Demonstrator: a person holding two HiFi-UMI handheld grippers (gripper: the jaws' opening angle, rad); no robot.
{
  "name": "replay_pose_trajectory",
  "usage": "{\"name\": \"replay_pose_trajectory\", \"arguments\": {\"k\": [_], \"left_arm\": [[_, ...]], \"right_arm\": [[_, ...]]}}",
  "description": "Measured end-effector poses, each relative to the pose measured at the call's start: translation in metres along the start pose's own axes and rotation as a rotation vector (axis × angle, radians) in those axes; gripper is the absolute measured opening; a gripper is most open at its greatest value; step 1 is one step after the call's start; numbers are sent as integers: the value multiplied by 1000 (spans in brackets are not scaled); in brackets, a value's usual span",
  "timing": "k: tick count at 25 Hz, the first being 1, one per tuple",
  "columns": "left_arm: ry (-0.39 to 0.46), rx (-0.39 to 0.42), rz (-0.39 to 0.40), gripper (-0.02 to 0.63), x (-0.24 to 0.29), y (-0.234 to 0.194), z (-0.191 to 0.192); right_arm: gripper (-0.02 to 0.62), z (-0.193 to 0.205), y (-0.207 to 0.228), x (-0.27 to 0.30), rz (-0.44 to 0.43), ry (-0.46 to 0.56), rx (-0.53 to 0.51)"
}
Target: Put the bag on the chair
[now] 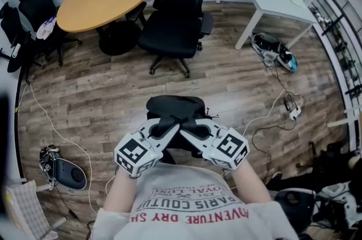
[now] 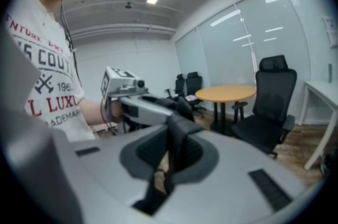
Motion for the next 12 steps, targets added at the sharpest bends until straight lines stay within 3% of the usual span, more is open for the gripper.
{"name": "replay_pose_trajectory", "arguments": {"k": [5,12], "left_arm": [[-30,42,65,31,0,-72,-20],[-86,165,122,31,-1,-153,-48]], "right_arm": [[44,-36,39,44,32,-3,18],[44,-71,87,94,42,32,34]]}}
Point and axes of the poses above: the fingertips, and each gripper's own axes: x forward along the fingers, y to its right, z out of its underside, the point moved 9 cm from there along -x, backward along the fingers, and after that the axes turned 6 degrees about -y, right-handed, at the moved point
